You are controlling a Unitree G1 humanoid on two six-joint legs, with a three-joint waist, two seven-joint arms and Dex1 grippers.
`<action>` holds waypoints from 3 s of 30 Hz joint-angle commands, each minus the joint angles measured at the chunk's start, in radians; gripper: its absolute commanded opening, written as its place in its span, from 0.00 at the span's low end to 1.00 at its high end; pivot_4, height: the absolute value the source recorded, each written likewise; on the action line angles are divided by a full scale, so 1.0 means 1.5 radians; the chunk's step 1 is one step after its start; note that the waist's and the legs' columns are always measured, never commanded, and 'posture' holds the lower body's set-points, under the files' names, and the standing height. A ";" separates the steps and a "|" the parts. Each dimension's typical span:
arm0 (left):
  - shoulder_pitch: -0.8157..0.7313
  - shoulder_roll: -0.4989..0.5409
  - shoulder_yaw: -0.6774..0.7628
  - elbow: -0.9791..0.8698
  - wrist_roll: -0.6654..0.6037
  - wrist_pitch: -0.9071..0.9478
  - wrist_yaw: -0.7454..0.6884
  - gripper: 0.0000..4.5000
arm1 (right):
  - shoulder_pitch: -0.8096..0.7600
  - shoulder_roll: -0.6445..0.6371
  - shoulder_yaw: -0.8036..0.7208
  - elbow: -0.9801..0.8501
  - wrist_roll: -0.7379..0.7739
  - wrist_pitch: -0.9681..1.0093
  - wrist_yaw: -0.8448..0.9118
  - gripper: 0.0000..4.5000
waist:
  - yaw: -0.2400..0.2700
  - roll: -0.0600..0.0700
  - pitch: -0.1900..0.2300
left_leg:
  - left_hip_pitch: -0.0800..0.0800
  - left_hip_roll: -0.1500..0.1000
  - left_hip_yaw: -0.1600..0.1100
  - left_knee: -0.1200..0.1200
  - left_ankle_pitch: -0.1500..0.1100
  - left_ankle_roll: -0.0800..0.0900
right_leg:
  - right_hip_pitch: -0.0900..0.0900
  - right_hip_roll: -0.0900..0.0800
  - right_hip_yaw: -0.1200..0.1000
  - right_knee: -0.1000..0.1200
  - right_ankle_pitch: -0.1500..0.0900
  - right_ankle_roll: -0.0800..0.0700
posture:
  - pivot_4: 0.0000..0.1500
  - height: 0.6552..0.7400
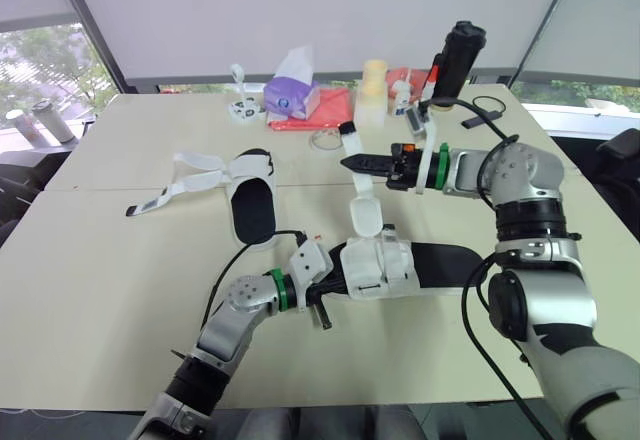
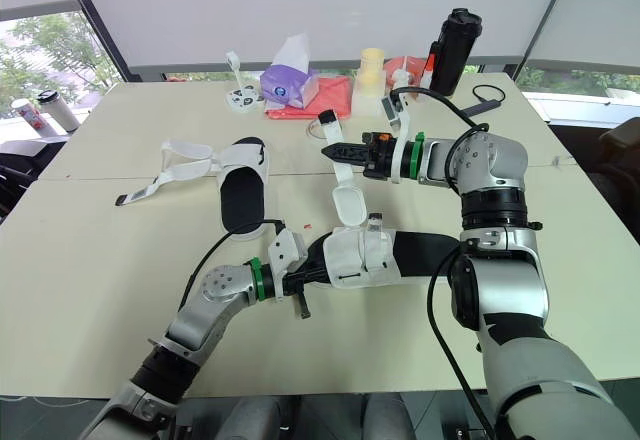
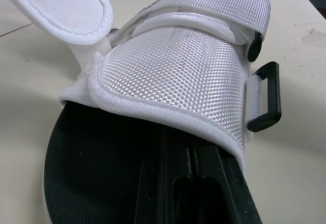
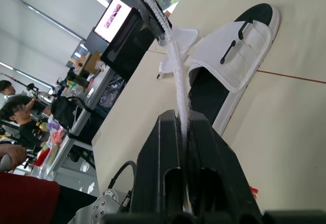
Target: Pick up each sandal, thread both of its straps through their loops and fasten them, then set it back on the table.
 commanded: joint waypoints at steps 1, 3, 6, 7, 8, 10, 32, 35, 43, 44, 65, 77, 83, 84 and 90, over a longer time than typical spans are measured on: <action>0.008 -0.001 -0.017 0.019 0.014 0.011 -0.002 0.00 | 0.037 -0.028 0.004 -0.146 0.030 -0.018 0.028 0.01 | 0.002 0.000 0.000 | 0.000 0.000 0.000 0.000 0.000 0.000 | 0.000 0.000 0.000 0.000 0.000 0.000 | 1.00 1.00; 0.008 0.000 -0.016 0.019 0.014 0.013 -0.002 0.00 | 0.080 -0.042 0.019 -0.236 0.030 -0.041 0.037 0.01 | 0.001 0.000 0.000 | 0.000 0.000 -0.001 0.000 0.000 0.000 | 0.000 0.000 0.000 0.000 0.000 0.000 | 1.00 1.00; 0.013 0.001 -0.011 0.014 0.008 0.021 -0.002 0.00 | 0.167 -0.068 0.042 -0.386 0.033 -0.098 0.059 0.01 | 0.001 0.000 0.000 | 0.000 0.000 0.000 0.000 0.000 0.000 | 0.000 0.000 0.000 0.000 0.000 0.000 | 1.00 1.00; 0.015 0.001 -0.009 0.012 0.004 0.025 -0.002 0.00 | 0.205 -0.080 0.048 -0.448 0.034 -0.125 0.072 0.01 | 0.001 0.000 0.000 | 0.000 0.000 0.000 0.000 0.000 0.000 | 0.000 0.000 0.000 0.000 0.000 0.000 | 1.00 1.00; 0.018 0.001 -0.007 0.010 0.001 0.029 -0.002 0.00 | 0.237 -0.089 0.050 -0.499 0.039 -0.140 0.077 0.01 | 0.001 0.000 0.000 | 0.000 0.000 -0.001 0.000 0.000 0.000 | 0.000 0.000 0.000 0.000 0.000 0.001 | 1.00 1.00; 0.022 0.001 -0.003 0.006 -0.004 0.035 0.000 0.00 | 0.286 -0.105 0.059 -0.571 0.039 -0.165 0.076 0.01 | 0.000 0.000 0.000 | 0.000 0.000 0.000 0.000 0.000 0.000 | 0.000 0.000 0.000 0.000 0.000 0.001 | 1.00 1.00; 0.064 0.032 0.009 -0.074 -0.063 0.149 -0.005 0.00 | 0.551 -0.248 0.295 -0.610 -0.431 -0.989 0.137 0.01 | 0.000 -0.001 0.000 | 0.003 0.001 0.001 -0.002 0.000 -0.001 | 0.003 0.000 0.000 -0.002 -0.003 -0.001 | 1.00 1.00; 0.061 0.030 0.009 -0.073 -0.060 0.145 -0.003 0.00 | 0.540 -0.239 0.301 -0.536 -0.503 -1.136 0.097 0.01 | 0.000 -0.001 0.000 | 0.003 0.001 0.001 -0.002 0.000 -0.001 | 0.003 0.000 0.000 -0.002 -0.003 -0.001 | 1.00 1.00; 0.063 0.025 0.009 -0.072 -0.057 0.140 0.007 0.00 | 0.499 -0.233 0.309 -0.391 -0.624 -1.343 0.013 0.13 | 0.001 -0.001 0.000 | 0.005 0.001 0.001 -0.002 0.000 0.000 | 0.005 0.000 0.000 -0.001 -0.003 -0.002 | 1.00 1.00; 0.062 0.024 0.009 -0.070 -0.056 0.138 0.008 0.00 | 0.496 -0.237 0.308 -0.377 -0.634 -1.362 0.005 0.19 | 0.001 -0.001 0.000 | 0.005 0.001 0.001 -0.002 0.000 0.000 | 0.005 0.000 0.000 -0.001 -0.003 -0.002 | 1.00 1.00; 0.018 -0.031 0.006 0.013 -0.040 0.088 0.006 0.00 | 0.694 -0.514 0.225 -0.497 -0.358 -1.232 0.071 1.00 | 0.004 -0.001 0.000 | 0.007 0.000 0.000 -0.001 0.000 0.000 | 0.008 -0.003 0.001 -0.002 -0.003 -0.002 | 1.00 1.00; -0.006 0.018 -0.009 0.021 -0.034 0.040 -0.078 0.00 | 0.613 -0.597 0.148 -0.668 0.249 -0.347 0.065 1.00 | 0.001 0.000 0.000 | 0.004 0.000 0.001 -0.001 -0.001 0.000 | 0.006 -0.006 0.001 -0.004 -0.004 -0.003 | 1.00 1.00; -0.007 0.044 -0.024 0.009 -0.032 0.036 -0.117 0.00 | 0.536 -0.584 0.158 -0.659 0.395 -0.119 0.062 1.00 | 0.003 0.000 0.000 | -0.002 0.000 0.001 -0.002 -0.001 0.003 | 0.001 -0.005 -0.001 -0.007 -0.003 -0.002 | 1.00 1.00; -0.007 0.045 -0.023 0.007 -0.033 0.038 -0.120 0.00 | 0.531 -0.574 0.158 -0.659 0.408 -0.100 0.057 1.00 | 0.003 0.000 0.000 | -0.003 0.000 0.001 -0.002 -0.001 0.003 | 0.000 -0.005 -0.001 -0.007 -0.003 -0.002 | 1.00 1.00; -0.010 0.050 -0.023 -0.007 -0.046 0.051 -0.142 0.00 | 0.523 -0.499 0.156 -0.659 0.444 -0.027 -0.017 1.00 | 0.002 -0.001 0.000 | -0.004 0.000 0.003 -0.002 -0.002 0.003 | -0.001 -0.005 -0.001 -0.008 -0.003 -0.001 | 1.00 1.00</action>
